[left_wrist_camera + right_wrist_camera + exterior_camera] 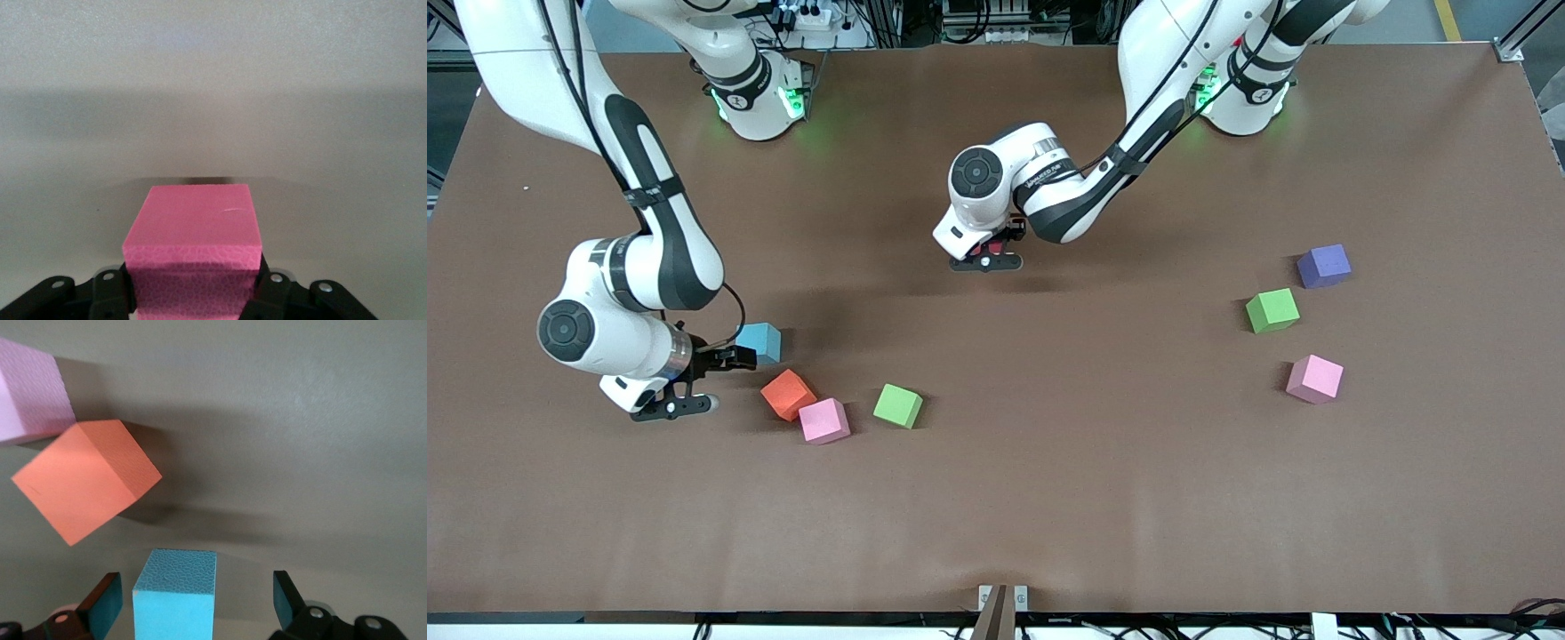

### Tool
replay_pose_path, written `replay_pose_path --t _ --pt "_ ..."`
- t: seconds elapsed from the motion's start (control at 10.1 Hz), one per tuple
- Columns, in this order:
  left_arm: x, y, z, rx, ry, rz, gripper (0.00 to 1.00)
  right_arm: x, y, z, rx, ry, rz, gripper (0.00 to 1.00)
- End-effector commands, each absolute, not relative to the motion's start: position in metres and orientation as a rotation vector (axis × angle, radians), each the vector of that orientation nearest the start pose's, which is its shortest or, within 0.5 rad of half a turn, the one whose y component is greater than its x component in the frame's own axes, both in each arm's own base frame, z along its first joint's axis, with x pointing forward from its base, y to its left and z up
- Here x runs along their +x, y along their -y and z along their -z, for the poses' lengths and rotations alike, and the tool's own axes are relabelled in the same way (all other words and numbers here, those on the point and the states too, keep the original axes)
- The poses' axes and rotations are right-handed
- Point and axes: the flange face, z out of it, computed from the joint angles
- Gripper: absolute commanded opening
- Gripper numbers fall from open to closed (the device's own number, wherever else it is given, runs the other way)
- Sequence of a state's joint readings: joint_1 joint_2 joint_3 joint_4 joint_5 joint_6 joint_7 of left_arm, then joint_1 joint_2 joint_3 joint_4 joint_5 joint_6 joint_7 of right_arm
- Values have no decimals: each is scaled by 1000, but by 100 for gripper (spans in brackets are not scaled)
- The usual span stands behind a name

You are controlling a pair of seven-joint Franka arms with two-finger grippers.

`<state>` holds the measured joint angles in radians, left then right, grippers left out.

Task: Arrange blocks into number 1
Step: 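Carry the red cube to the table center while the right gripper reaches cyan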

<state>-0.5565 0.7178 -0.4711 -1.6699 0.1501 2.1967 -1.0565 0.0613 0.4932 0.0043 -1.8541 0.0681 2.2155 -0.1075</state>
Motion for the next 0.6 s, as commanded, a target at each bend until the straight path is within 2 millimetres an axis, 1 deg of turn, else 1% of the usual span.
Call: replay_pose_path --t 0.0,0.1,0.2,0.3,0.5 --pt "396 545 -207 -3123 -34 -296 0 615 -43 -226 -3084 181 -229 100" --pt "402 541 -201 -3117 -43 -297 0 611 -48 -223 -3088 105 -248 100" --pt "412 543 -203 -3135 -76 -290 0 607 -51 -218 -3091 71 -264 100" --pt "419 542 -199 -3137 -66 -284 0 604 -50 -216 -3090 66 -280 100" --pt "438 548 -197 -3163 -41 -266 0 602 -50 -214 -3089 66 -295 100"
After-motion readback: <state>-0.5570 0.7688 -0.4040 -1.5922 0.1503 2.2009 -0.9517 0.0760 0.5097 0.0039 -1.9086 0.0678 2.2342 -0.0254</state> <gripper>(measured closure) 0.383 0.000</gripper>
